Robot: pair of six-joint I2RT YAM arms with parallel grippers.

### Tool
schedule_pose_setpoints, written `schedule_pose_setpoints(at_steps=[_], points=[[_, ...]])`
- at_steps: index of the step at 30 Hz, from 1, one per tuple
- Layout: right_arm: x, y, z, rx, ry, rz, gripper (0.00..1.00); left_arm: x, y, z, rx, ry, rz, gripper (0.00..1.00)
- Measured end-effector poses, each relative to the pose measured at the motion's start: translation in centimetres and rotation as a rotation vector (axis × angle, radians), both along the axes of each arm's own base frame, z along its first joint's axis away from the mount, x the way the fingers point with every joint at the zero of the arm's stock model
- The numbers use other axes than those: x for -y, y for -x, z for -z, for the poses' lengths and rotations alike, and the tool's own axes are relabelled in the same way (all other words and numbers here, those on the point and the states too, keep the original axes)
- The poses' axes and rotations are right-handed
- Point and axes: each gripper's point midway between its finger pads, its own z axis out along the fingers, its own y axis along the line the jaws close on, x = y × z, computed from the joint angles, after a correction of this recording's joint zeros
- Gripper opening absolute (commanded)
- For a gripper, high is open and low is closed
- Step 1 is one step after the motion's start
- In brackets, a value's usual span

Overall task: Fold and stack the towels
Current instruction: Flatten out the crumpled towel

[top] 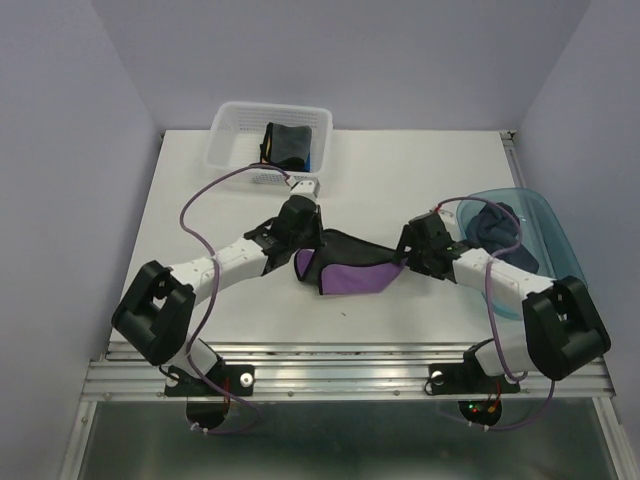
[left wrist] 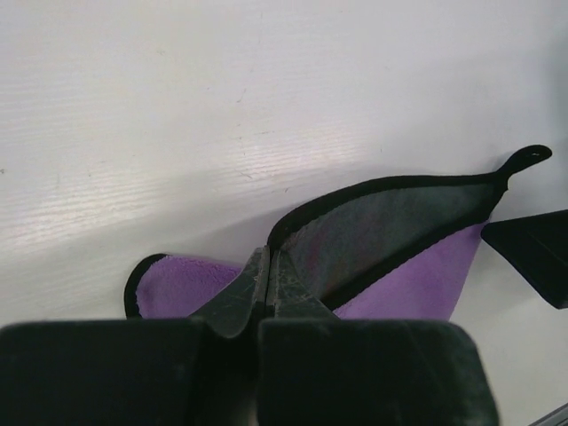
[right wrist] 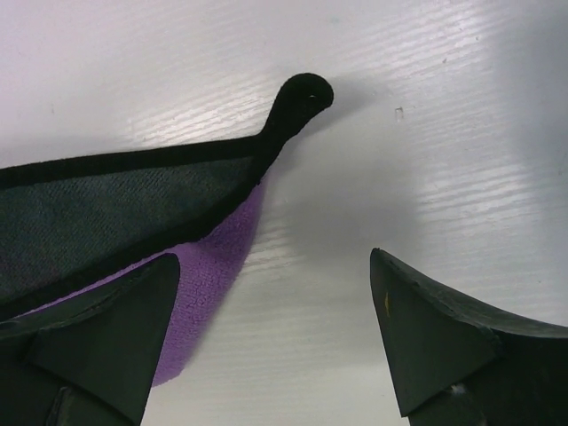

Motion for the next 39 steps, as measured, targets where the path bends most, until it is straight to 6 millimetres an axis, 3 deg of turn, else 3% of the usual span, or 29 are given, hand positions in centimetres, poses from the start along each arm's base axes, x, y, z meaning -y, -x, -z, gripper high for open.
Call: schedule_pose_setpoints(at_steps=[8,14,33,39], points=[[-1.0,-1.2,1.7,-0.014,-0.011,-0.012,0.88,-1.0,0.8,0.2,0.001,0.004,-0.02,0.0],[-1.4,-2.5,1.6,0.001,-0.014,-0.004,0.83,-1.4,1.1,0.2,0.004,0.008,-0.03,0.0],[-2.7,-6.4,0.5,0.038,-0.01,0.027,0.83,-2.0,1.1,-0.5,0.028,0.014,-0.06,0.0],[-2.9,-7.5,1.1,0.028,-0.004,0.034,0.79,-2.2,1.2,-0.2,0.023,0.009,-0.064,0.0]])
